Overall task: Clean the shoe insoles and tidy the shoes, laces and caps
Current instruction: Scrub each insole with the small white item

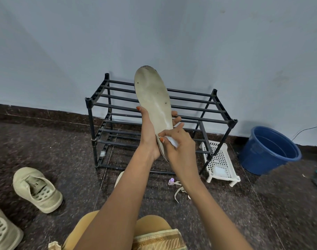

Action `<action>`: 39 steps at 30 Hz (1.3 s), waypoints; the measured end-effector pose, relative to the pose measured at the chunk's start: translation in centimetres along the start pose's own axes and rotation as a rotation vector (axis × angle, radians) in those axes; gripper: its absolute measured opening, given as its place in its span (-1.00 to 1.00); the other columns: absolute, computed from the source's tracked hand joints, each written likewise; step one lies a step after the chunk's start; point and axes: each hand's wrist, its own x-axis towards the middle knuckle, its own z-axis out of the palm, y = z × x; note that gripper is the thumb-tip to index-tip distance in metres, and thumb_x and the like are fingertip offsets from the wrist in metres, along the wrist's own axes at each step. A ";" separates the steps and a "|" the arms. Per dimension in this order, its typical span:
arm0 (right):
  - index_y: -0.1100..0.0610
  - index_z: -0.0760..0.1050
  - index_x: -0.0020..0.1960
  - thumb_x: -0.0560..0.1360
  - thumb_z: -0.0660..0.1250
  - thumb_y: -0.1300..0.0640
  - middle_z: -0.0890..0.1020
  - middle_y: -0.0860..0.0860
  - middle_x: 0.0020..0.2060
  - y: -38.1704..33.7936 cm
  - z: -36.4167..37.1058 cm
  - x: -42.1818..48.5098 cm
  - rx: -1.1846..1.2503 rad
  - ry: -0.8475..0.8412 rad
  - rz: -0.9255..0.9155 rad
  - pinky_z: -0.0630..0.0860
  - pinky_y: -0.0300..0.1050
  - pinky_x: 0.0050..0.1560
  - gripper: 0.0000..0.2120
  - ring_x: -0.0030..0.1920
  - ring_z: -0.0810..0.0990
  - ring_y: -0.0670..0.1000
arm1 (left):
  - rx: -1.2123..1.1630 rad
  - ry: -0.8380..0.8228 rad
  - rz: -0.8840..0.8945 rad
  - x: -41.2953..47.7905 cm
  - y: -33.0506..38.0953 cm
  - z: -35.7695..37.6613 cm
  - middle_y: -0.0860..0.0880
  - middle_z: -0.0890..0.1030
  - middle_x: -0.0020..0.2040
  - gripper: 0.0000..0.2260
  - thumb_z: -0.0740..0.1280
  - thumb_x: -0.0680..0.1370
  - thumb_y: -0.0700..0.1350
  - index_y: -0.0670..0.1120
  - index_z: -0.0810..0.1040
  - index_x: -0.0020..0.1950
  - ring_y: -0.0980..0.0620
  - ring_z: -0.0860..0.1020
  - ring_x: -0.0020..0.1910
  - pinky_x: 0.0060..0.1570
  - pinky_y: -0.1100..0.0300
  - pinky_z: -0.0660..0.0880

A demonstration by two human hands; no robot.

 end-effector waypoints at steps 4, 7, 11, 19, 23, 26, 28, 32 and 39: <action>0.08 0.60 -0.10 0.42 0.31 0.21 0.56 -0.11 -0.15 -0.3 -0.5 -1.4 0.094 -0.084 0.035 0.36 -0.24 0.02 -0.87 -0.02 0.50 -0.05 | -0.033 0.036 0.061 0.1 0.1 0.1 -0.12 0.61 -0.29 -0.18 -0.18 0.47 0.43 -0.24 0.56 -0.09 0.01 0.61 -0.31 -0.09 0.11 0.60; 0.05 0.60 -0.12 0.43 0.32 0.21 0.53 -0.20 -0.17 -0.2 -0.8 -1.9 0.103 -0.112 0.058 0.34 -0.38 0.01 -0.89 -0.01 0.49 -0.10 | -0.026 0.060 0.071 0.0 0.1 0.1 -0.13 0.62 -0.27 -0.18 -0.17 0.48 0.42 -0.24 0.56 -0.06 0.01 0.62 -0.30 -0.09 0.11 0.60; 0.08 0.60 -0.12 0.44 0.34 0.28 0.55 -0.13 -0.16 -0.1 -1.0 -1.8 0.104 -0.098 0.057 0.38 -0.31 0.03 -0.87 -0.01 0.51 -0.08 | -0.031 0.071 0.038 0.1 0.0 0.3 -0.13 0.64 -0.29 -0.17 -0.16 0.46 0.44 -0.25 0.56 -0.05 0.00 0.64 -0.28 -0.01 0.09 0.57; 0.14 0.60 -0.08 0.45 0.33 0.30 0.50 -0.21 -0.18 -0.6 -0.7 0.3 0.119 0.010 0.086 0.42 -0.23 0.08 -0.88 0.03 0.49 -0.05 | 0.145 0.009 -0.022 -0.1 -0.6 0.4 -0.13 0.65 -0.18 -0.23 -0.14 0.49 0.39 -0.19 0.61 -0.05 -0.04 0.60 -0.11 0.16 0.03 0.46; 0.11 0.60 -0.08 0.44 0.32 0.30 0.57 -0.06 -0.13 -0.5 -0.4 0.0 0.082 -0.025 0.053 0.44 0.04 0.13 -0.85 0.04 0.53 0.03 | 0.136 0.021 -0.032 0.0 -0.5 0.0 -0.10 0.62 -0.28 -0.22 -0.13 0.50 0.39 -0.24 0.55 0.06 0.03 0.62 -0.24 0.17 0.10 0.48; 0.07 0.60 -0.10 0.42 0.34 0.27 0.60 -0.05 -0.12 -0.1 -0.4 -0.6 0.031 0.001 -0.004 0.39 0.21 0.10 -0.85 0.00 0.53 0.03 | 0.098 0.037 -0.034 0.0 -0.3 0.1 -0.11 0.57 -0.33 -0.23 -0.14 0.50 0.39 -0.22 0.56 0.00 0.02 0.59 -0.30 -0.05 0.18 0.56; 0.07 0.60 -0.12 0.42 0.34 0.28 0.61 -0.05 -0.13 0.0 -0.5 -1.0 0.018 0.012 -0.024 0.39 0.24 0.09 -0.85 -0.01 0.53 0.02 | 0.085 0.029 -0.047 -0.1 -0.3 0.2 -0.11 0.56 -0.33 -0.23 -0.14 0.49 0.40 -0.22 0.56 0.00 0.01 0.57 -0.32 -0.17 0.20 0.57; 0.08 0.61 -0.10 0.41 0.36 0.26 0.61 -0.02 -0.13 0.0 -0.6 -0.5 -0.068 0.017 -0.066 0.41 0.21 0.06 -0.87 -0.04 0.53 0.02 | 0.115 -0.011 -0.084 -0.2 -0.2 0.2 -0.09 0.58 -0.31 -0.23 -0.16 0.48 0.41 -0.18 0.57 0.00 0.02 0.56 -0.33 -0.20 0.19 0.55; 0.10 0.59 -0.04 0.46 0.34 0.20 0.57 0.01 -0.09 1.0 -0.6 1.8 -0.313 0.145 -0.077 0.16 -0.13 -0.04 -0.89 -0.05 0.50 0.04 | 0.208 -0.034 -0.055 -0.2 -0.5 0.3 -0.09 0.64 -0.14 -0.22 -0.21 0.50 0.39 -0.15 0.59 0.04 0.01 0.62 -0.12 -0.08 0.17 0.57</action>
